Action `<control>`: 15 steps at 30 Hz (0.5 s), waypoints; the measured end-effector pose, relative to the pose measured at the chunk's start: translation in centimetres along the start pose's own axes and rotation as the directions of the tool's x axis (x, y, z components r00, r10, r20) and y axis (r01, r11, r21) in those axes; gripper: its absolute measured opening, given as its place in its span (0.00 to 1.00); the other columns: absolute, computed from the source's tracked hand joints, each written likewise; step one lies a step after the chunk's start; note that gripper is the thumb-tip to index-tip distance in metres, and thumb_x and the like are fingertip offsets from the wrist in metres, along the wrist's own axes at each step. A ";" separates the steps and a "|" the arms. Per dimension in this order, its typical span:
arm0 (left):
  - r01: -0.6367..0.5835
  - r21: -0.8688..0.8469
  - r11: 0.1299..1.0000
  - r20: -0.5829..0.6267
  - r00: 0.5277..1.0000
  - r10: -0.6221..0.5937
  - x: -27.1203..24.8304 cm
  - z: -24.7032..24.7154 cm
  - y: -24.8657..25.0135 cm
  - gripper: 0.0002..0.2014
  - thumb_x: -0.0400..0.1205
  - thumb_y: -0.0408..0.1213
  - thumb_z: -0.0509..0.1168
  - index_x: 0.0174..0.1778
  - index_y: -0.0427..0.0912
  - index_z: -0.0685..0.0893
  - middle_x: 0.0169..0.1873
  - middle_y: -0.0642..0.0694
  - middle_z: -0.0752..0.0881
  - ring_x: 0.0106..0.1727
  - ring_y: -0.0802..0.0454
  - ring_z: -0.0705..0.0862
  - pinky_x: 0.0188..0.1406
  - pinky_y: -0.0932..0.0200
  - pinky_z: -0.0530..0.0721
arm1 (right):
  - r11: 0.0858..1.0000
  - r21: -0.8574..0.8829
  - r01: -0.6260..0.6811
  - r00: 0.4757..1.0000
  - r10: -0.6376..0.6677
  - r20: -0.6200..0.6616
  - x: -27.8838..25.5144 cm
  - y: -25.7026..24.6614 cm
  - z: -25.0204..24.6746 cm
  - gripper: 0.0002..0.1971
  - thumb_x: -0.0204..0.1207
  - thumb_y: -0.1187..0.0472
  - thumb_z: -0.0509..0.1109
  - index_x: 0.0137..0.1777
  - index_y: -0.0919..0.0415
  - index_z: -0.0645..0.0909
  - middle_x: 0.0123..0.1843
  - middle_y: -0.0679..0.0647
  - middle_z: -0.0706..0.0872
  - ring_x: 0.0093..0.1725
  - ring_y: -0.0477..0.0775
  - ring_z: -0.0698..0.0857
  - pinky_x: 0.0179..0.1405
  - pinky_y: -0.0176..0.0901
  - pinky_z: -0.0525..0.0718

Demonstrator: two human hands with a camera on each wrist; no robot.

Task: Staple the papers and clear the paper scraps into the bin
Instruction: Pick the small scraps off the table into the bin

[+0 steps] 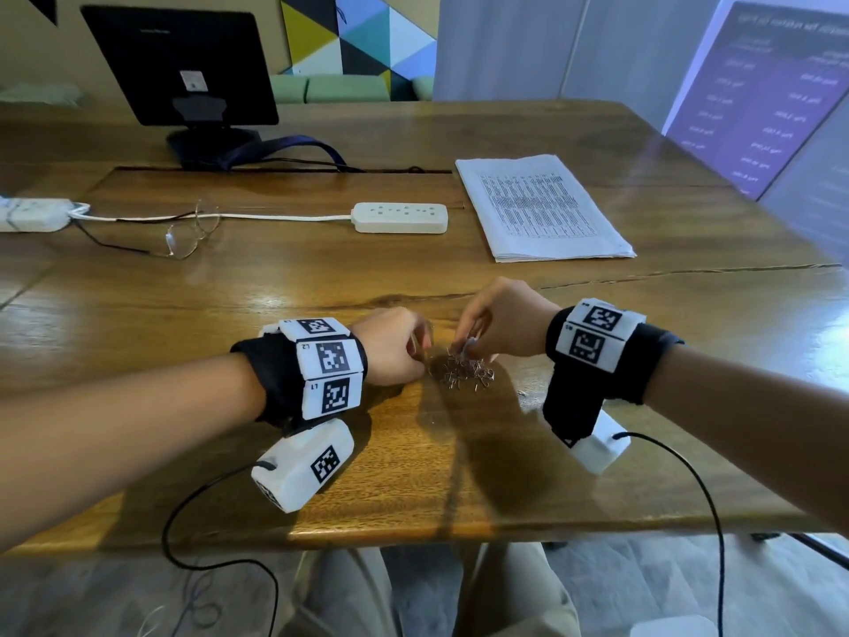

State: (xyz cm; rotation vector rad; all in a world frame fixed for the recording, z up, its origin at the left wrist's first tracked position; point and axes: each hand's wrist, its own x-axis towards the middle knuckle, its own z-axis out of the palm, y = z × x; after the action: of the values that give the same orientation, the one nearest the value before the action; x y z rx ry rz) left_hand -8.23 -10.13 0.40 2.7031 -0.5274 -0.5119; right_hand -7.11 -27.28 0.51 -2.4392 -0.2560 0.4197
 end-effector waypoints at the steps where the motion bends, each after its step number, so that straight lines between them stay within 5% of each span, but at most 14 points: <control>1: -0.005 0.012 1.000 -0.002 1.000 0.005 0.1 0.1 0.2 0.14 0.77 0.38 0.69 0.58 0.44 0.81 0.55 0.47 0.85 0.55 0.50 0.82 0.52 0.56 0.82 | 0.999 0.047 -0.012 1.000 0.012 0.006 0.0 0.2 -0.4 0.05 0.67 0.69 0.78 0.41 0.69 0.89 0.27 0.45 0.89 0.29 0.43 0.88 0.36 0.35 0.89; 5: -0.026 0.036 0.999 0.004 1.000 0.026 0.9 0.8 1.0 0.19 0.74 0.43 0.73 0.59 0.43 0.82 0.50 0.50 0.82 0.56 0.51 0.81 0.55 0.57 0.81 | 0.993 0.121 -0.008 1.000 0.010 -0.021 -0.4 0.9 -1.8 0.04 0.66 0.69 0.79 0.40 0.67 0.90 0.26 0.49 0.89 0.27 0.44 0.87 0.33 0.35 0.87; 15: -0.055 -0.056 0.997 -0.048 0.997 0.052 3.9 1.7 4.5 0.14 0.74 0.36 0.74 0.55 0.40 0.87 0.48 0.47 0.87 0.48 0.54 0.81 0.44 0.64 0.75 | 0.984 0.181 -0.008 0.997 0.021 -0.071 -1.1 2.9 -3.0 0.04 0.65 0.71 0.78 0.37 0.63 0.89 0.24 0.50 0.87 0.24 0.43 0.85 0.25 0.27 0.79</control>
State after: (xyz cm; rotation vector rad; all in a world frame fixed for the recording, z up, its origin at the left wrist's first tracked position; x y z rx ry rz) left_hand -6.86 -16.15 -0.41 2.6322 -0.5620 -0.4413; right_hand -6.86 -31.59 1.16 -2.2745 -0.1617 0.3436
